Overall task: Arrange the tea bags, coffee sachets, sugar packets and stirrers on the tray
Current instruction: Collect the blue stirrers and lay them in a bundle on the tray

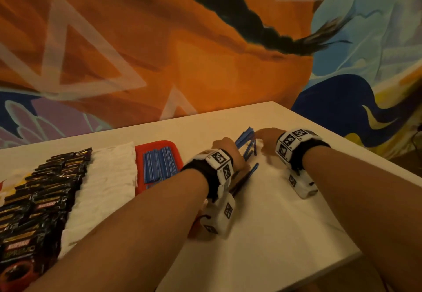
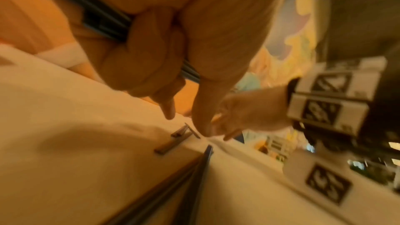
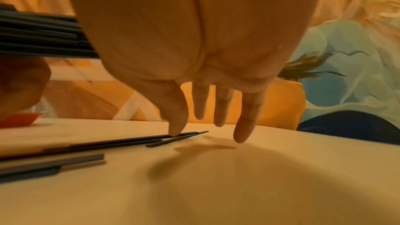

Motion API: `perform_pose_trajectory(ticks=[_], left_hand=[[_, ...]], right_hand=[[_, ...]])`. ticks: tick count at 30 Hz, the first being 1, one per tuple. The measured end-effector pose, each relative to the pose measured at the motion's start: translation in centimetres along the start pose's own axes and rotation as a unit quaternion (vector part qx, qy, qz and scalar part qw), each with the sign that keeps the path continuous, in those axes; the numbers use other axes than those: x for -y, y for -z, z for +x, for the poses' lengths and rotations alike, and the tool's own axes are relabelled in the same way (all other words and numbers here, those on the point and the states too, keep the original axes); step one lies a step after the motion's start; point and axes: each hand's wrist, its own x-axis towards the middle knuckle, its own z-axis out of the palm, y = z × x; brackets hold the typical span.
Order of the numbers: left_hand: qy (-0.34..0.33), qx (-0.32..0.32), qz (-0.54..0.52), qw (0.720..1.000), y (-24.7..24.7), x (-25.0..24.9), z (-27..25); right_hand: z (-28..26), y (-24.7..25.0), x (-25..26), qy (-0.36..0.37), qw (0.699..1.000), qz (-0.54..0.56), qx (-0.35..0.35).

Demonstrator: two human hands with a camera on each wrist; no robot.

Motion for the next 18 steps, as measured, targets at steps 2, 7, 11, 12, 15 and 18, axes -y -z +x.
perform_pose_trajectory(ticks=[2,7,11,12,15,18], left_hand=[[-0.001,0.015,0.029,0.999,-0.9,-0.4,0.5],[-0.011,0.026,0.077,0.997,-1.2,-1.0,1.2],[-0.021,0.029,0.082,0.996,-1.2,-1.2,1.7],[-0.021,0.029,0.084,0.996,-1.2,-1.3,1.8],[-0.022,0.031,0.093,0.995,-1.3,-1.6,1.8],[-0.022,0.04,0.109,0.993,-1.5,-1.8,1.8]], right_hand=[[1.2,-0.5,0.1,0.006,0.999,-0.041,-0.026],[2.3,-0.1,-0.3,0.022,0.992,-0.11,-0.054],[1.4,0.9,-0.5,0.035,0.995,-0.089,-0.031],[1.1,0.9,-0.6,0.032,0.995,-0.088,-0.029],[0.5,0.4,-1.1,0.014,0.995,-0.092,-0.03],[-0.2,0.2,-1.4,0.001,0.995,-0.1,0.007]])
